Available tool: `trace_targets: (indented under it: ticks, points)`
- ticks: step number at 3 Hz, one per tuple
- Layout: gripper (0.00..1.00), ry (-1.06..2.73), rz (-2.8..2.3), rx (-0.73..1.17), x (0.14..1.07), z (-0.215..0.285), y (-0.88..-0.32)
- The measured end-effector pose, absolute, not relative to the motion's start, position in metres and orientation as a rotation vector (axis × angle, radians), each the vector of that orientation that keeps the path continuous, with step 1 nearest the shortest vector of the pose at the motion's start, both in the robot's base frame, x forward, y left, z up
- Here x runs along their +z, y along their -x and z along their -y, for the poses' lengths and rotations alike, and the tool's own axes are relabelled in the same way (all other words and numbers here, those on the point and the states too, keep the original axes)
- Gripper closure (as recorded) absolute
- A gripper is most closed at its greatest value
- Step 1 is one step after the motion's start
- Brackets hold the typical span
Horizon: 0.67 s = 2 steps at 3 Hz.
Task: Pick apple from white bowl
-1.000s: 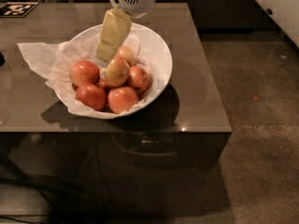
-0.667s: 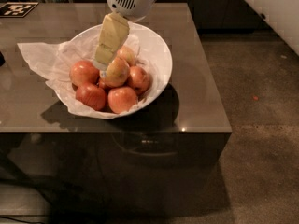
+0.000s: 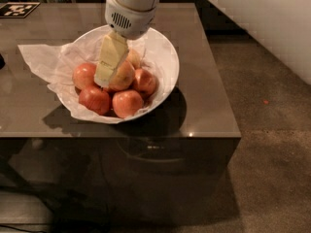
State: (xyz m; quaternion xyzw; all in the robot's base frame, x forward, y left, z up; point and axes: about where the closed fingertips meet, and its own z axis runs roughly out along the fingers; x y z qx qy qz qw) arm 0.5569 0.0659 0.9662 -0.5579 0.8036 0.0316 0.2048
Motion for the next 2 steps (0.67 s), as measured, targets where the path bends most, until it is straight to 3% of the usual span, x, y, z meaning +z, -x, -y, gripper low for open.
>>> trace_targets:
  ticks: [2]
  points:
    - [0.0, 1.528, -2.325, 0.149, 0.937, -0.065, -0.549]
